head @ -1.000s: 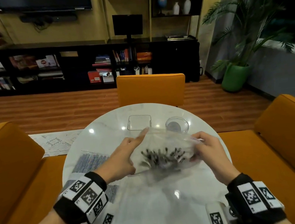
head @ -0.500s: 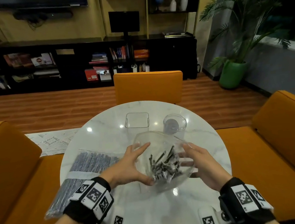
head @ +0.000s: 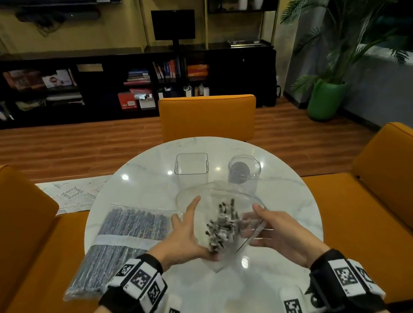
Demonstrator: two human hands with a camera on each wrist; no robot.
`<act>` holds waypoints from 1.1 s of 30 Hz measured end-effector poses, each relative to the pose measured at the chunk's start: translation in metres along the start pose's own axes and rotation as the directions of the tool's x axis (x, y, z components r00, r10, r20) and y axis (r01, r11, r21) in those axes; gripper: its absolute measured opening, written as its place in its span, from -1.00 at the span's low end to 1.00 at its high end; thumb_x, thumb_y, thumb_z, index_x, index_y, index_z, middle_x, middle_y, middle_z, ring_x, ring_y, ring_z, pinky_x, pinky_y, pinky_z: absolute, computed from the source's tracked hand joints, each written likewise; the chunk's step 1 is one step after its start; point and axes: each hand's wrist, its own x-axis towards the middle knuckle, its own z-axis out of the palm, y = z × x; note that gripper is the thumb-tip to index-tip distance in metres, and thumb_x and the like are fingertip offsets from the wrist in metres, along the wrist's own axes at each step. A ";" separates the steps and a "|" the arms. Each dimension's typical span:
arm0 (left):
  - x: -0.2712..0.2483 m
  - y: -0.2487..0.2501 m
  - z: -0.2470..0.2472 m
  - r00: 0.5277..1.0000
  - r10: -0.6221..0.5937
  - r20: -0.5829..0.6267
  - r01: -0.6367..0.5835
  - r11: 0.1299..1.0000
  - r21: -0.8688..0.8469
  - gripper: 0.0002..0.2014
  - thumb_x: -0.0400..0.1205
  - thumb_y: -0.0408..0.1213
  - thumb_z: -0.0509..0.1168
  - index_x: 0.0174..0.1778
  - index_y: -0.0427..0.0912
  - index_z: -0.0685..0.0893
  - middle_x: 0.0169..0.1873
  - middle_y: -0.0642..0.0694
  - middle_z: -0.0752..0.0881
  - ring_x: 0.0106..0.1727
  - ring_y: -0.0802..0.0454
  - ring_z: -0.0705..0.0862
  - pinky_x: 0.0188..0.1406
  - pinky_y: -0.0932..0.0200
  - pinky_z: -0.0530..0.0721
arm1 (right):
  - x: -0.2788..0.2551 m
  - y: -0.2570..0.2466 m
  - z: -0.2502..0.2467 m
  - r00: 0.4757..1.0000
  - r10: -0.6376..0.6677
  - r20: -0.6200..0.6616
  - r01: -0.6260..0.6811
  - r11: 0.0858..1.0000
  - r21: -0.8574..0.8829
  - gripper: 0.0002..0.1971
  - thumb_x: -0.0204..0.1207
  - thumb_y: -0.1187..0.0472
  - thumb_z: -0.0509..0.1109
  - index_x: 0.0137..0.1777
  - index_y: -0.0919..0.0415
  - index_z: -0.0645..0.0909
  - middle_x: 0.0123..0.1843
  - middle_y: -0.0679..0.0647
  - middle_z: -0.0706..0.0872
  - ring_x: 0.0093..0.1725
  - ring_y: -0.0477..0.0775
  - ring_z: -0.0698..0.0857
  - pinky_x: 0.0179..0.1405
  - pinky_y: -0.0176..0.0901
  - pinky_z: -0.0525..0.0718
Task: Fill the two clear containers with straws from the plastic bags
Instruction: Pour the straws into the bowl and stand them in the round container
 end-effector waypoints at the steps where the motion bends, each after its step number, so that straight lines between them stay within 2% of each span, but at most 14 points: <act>1: -0.005 0.004 -0.005 0.999 0.041 -0.019 -0.040 0.999 0.036 0.27 0.23 -0.22 0.69 0.54 0.58 -0.11 0.58 -0.12 -0.15 0.61 -0.33 0.15 0.49 -0.23 0.38 | 0.000 -0.001 -0.003 1.000 -0.019 -0.005 0.019 0.999 -0.026 -0.57 0.68 -0.02 0.22 0.07 0.33 0.77 0.01 0.31 0.83 -0.05 0.21 0.77 -0.02 0.00 0.74; 5: -0.014 0.032 -0.030 0.977 0.210 -0.015 -0.211 0.977 -0.042 -0.16 0.25 -0.01 0.63 0.37 0.59 0.38 0.61 0.24 -0.21 0.63 0.00 -0.03 0.58 -0.24 0.10 | 0.004 -0.001 -0.006 0.999 0.028 0.040 -0.024 0.994 -0.106 -0.57 0.66 -0.04 0.26 -0.12 0.33 0.75 -0.06 0.32 0.74 -0.06 0.24 0.72 0.13 0.09 0.66; 7: -0.009 0.040 -0.032 0.975 0.215 0.048 -0.211 0.974 -0.081 -0.31 0.34 0.03 0.58 0.37 0.49 0.49 0.62 0.22 0.12 0.56 0.10 0.17 0.49 -0.06 0.23 | 0.006 0.000 -0.002 0.999 0.028 0.042 -0.024 0.996 -0.088 -0.61 0.65 0.00 0.30 -0.14 0.35 0.69 -0.05 0.30 0.70 -0.07 0.26 0.71 0.26 0.21 0.65; 10: 0.002 0.036 -0.023 0.983 0.181 0.043 -0.164 0.954 -0.252 -0.42 0.45 -0.14 0.55 0.40 0.20 0.58 0.30 0.16 0.57 0.41 0.05 0.56 0.28 0.02 0.64 | 0.009 -0.001 -0.001 0.995 -0.098 -0.029 0.100 0.993 0.069 -0.67 0.65 0.10 0.31 -0.20 0.35 0.68 -0.04 0.26 0.74 -0.14 0.16 0.76 0.22 0.14 0.70; 12: 0.011 0.030 -0.021 0.986 0.156 -0.064 -0.167 0.850 -0.499 -0.47 0.52 -0.39 0.49 0.42 -0.09 0.59 0.07 -0.05 0.61 0.14 -0.07 0.77 0.04 -0.06 0.81 | 0.007 -0.002 -0.006 0.983 -0.169 -0.077 0.179 0.970 0.164 -0.74 0.63 0.09 0.31 -0.14 0.28 0.67 0.01 0.22 0.74 -0.09 0.08 0.78 0.18 0.07 0.71; 14: 0.018 0.028 -0.020 0.989 0.089 -0.117 -0.143 0.774 -0.617 -0.55 0.62 -0.39 0.37 0.44 -0.25 0.53 -0.04 -0.12 0.59 -0.05 -0.10 0.83 -0.01 -0.09 0.82 | 0.008 0.005 -0.011 0.989 -0.124 -0.075 0.122 0.992 -0.032 -0.66 0.58 -0.11 0.30 0.12 0.14 0.63 0.18 0.03 0.71 0.13 0.08 0.71 0.19 0.10 0.64; 17: 0.023 0.025 -0.013 0.998 -0.054 0.038 0.061 0.978 -0.200 -0.52 0.67 0.11 0.20 0.45 -0.05 0.47 0.21 0.03 0.56 0.07 -0.08 0.77 -0.18 -0.01 0.74 | 0.009 0.019 -0.008 0.997 0.076 -0.011 -0.076 0.961 -0.267 -0.59 0.59 -0.27 0.21 0.23 -0.03 0.63 0.22 -0.13 0.62 0.24 0.23 0.63 0.15 0.27 0.60; 18: 0.026 0.021 -0.007 0.991 -0.100 0.089 0.109 0.989 -0.103 -0.53 0.66 0.18 0.14 0.39 -0.02 0.51 0.23 0.02 0.57 0.07 -0.09 0.75 -0.29 0.07 0.65 | 0.011 0.020 -0.007 0.997 0.080 -0.020 -0.082 0.979 -0.185 -0.59 0.63 -0.21 0.21 0.17 0.08 0.66 0.20 -0.02 0.64 0.19 0.29 0.66 0.12 0.29 0.65; 20: 0.033 0.016 0.001 0.982 -0.117 0.150 0.151 0.960 -0.236 -0.59 0.72 0.12 0.07 0.17 -0.13 0.60 0.09 -0.15 0.68 -0.11 -0.09 0.76 -0.39 0.14 0.56 | 0.016 0.018 -0.007 0.996 0.027 -0.087 -0.023 0.999 0.047 -0.64 0.68 -0.06 0.22 0.07 0.24 0.65 0.18 0.19 0.63 0.09 0.32 0.69 0.06 0.23 0.74; 22: 0.037 0.015 0.007 0.975 -0.095 0.202 0.196 0.795 -0.575 -0.66 0.77 -0.03 0.04 0.00 -0.23 0.57 -0.18 -0.23 0.71 -0.28 -0.09 0.79 -0.42 0.05 0.65 | 0.019 0.013 -0.008 0.987 -0.034 -0.157 0.043 0.998 0.053 -0.65 0.67 -0.05 0.23 0.20 0.22 0.61 0.27 0.19 0.62 0.15 0.28 0.68 0.06 0.16 0.72; 25: 0.045 0.022 0.007 0.983 -0.061 0.174 0.182 0.467 -0.865 -0.67 0.81 -0.16 -0.01 -0.11 -0.23 0.55 -0.43 -0.16 0.58 -0.12 -0.22 0.85 -0.30 -0.21 0.77 | 0.025 0.024 -0.016 0.993 0.023 -0.113 -0.043 0.983 -0.181 -0.47 0.52 -0.33 0.28 0.38 -0.08 0.47 0.43 0.00 0.53 0.37 0.17 0.56 0.33 0.22 0.56; 29: 0.046 0.026 0.004 0.974 -0.130 0.184 0.209 0.220 -0.953 -0.73 0.76 -0.17 0.11 0.17 -0.29 0.56 -0.15 -0.24 0.65 -0.23 -0.13 0.82 -0.11 -0.34 0.77 | 0.032 0.045 -0.026 0.975 0.220 0.010 -0.220 0.970 0.103 -0.55 0.60 -0.11 0.33 0.33 0.20 0.60 0.33 0.25 0.71 0.32 0.37 0.66 0.34 0.31 0.63; 30: 0.043 0.024 0.001 0.970 -0.145 0.197 0.229 0.257 -0.939 -0.70 0.74 -0.11 0.15 0.20 -0.26 0.58 -0.08 -0.24 0.67 -0.21 -0.11 0.80 -0.09 -0.31 0.76 | 0.032 0.044 -0.027 0.972 0.233 -0.031 -0.223 0.955 0.198 -0.64 0.67 0.03 0.27 0.24 0.30 0.64 0.24 0.33 0.74 0.16 0.44 0.72 0.15 0.24 0.75; 33: 0.029 0.021 -0.010 0.955 -0.242 0.174 0.295 0.688 -0.663 -0.55 0.61 0.09 0.30 0.32 -0.09 0.52 0.14 -0.22 0.65 0.03 -0.18 0.76 -0.10 -0.17 0.83 | 0.035 0.041 -0.029 0.963 0.229 -0.140 -0.175 0.932 0.318 -0.71 0.74 0.25 0.13 0.13 0.39 0.65 -0.05 0.34 0.77 -0.23 0.29 0.73 -0.33 -0.02 0.81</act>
